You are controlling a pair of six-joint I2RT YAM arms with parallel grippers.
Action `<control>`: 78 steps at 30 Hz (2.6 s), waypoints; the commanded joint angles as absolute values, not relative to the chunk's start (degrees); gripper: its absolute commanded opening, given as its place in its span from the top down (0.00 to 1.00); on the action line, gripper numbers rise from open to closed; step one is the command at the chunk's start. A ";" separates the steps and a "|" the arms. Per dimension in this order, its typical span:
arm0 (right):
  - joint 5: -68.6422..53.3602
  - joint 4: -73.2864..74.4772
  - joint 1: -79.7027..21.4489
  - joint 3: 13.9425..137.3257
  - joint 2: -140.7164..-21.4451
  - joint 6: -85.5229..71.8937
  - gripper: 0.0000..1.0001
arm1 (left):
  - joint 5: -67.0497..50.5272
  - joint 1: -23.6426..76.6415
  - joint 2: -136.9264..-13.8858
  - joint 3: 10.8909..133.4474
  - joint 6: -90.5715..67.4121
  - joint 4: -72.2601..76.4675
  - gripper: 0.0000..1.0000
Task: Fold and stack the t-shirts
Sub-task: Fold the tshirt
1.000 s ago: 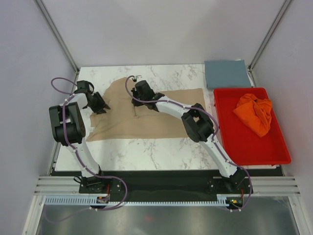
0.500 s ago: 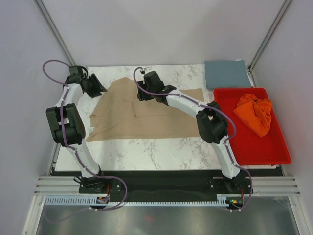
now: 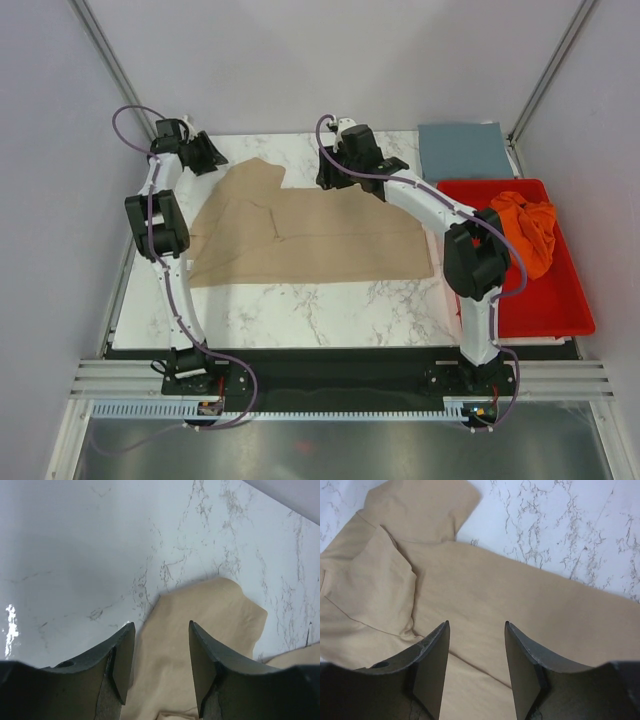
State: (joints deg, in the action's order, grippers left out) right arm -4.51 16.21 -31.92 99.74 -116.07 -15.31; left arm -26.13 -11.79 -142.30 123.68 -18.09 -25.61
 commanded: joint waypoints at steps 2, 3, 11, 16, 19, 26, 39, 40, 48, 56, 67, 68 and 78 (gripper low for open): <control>-7.21 16.26 -31.29 99.14 -112.94 -12.92 0.44 | -28.13 -9.58 -146.24 130.42 -16.70 -25.40 0.45; -6.86 16.17 -31.03 99.05 -113.37 -12.83 0.44 | -27.60 -8.97 -146.86 131.04 -16.53 -25.40 0.44; -6.68 16.96 -28.22 98.61 -116.54 -14.85 0.44 | -23.38 -5.28 -148.36 131.05 -12.14 -25.49 0.46; 3.67 23.09 -24.09 102.82 -119.70 -18.00 0.44 | -23.56 -4.48 -148.28 130.35 -10.55 -25.66 0.60; 6.06 24.87 -21.28 105.11 -122.69 -15.58 0.45 | -22.50 -4.48 -146.70 129.29 -10.64 -25.58 0.83; 5.28 26.11 -15.04 108.54 -127.61 -6.87 0.44 | -18.29 -4.92 -141.16 128.32 -9.06 -25.58 0.98; 5.01 29.36 -11.34 115.57 -135.00 3.86 0.46 | -17.23 -8.17 -143.08 129.89 -4.75 -25.58 0.98; 5.01 29.44 -11.16 115.84 -135.17 4.22 0.46 | -17.49 -8.43 -143.78 130.34 -4.57 -25.49 0.98; 2.64 30.76 -10.28 119.17 -138.16 7.91 0.46 | -20.21 -8.88 -147.04 135.34 -1.94 -25.49 0.98; -2.72 29.62 -8.97 124.27 -142.46 10.19 0.46 | -22.32 -8.88 -147.92 136.14 -0.97 -24.61 0.98; -9.39 28.04 -6.51 127.00 -145.81 10.63 0.53 | -21.97 -8.88 -147.57 135.70 -0.26 -24.26 0.98; -12.10 27.78 -6.33 126.57 -145.20 10.81 0.53 | -21.97 -8.96 -147.39 135.53 -0.18 -24.26 0.98; -18.20 25.40 -4.48 127.79 -145.10 9.85 0.47 | -21.18 -8.96 -147.74 135.44 -0.09 -24.08 0.98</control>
State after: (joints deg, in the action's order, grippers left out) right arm -15.75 27.49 -4.93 125.19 -144.42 9.72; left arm -20.86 -8.67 -147.85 133.73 -2.87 -26.37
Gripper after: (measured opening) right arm 0.524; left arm 0.034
